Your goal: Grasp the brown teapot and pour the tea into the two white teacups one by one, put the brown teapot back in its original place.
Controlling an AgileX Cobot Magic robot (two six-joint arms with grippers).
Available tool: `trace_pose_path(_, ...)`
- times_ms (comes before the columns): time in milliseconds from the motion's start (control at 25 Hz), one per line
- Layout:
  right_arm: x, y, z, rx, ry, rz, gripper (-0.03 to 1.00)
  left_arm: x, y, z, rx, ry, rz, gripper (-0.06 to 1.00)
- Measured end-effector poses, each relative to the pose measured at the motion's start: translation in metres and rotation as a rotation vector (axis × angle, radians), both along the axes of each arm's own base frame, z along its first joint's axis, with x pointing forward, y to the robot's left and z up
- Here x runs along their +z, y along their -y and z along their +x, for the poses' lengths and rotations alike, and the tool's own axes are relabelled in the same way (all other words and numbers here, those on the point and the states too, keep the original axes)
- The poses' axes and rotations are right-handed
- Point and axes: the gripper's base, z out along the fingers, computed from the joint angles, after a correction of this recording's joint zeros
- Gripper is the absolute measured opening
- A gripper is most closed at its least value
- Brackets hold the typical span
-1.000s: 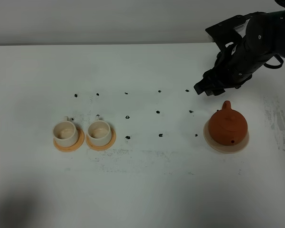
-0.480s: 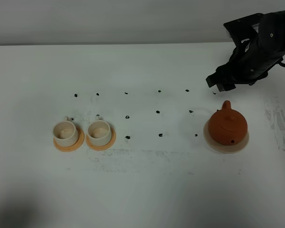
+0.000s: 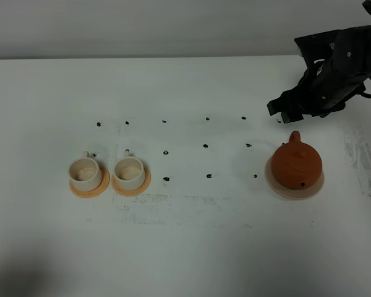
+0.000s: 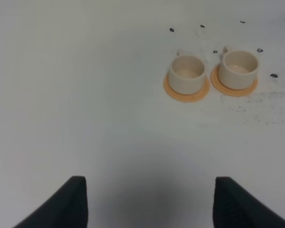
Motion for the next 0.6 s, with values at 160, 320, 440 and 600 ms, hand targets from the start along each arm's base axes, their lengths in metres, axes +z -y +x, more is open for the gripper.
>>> trace_pose_path(160, 0.0002, 0.0023, 0.0008, -0.037, 0.003, 0.014, 0.55, 0.0, 0.0, 0.0, 0.0, 0.0, 0.0, 0.58)
trace_pose_path(320, 0.0002, 0.0032, 0.001, -0.04, 0.003, 0.014, 0.55, 0.0, 0.0, 0.0, 0.0, 0.0, 0.0, 0.58)
trace_pose_path(440, 0.0002, 0.0032, 0.001, -0.041, 0.002, 0.014, 0.55, 0.0, 0.0, 0.0, 0.0, 0.0, 0.0, 0.58)
trace_pose_path(600, 0.0, 0.0013, 0.0, -0.059, -0.012, 0.043, 0.55, 0.0, 0.0, 0.0, 0.0, 0.0, 0.0, 0.58)
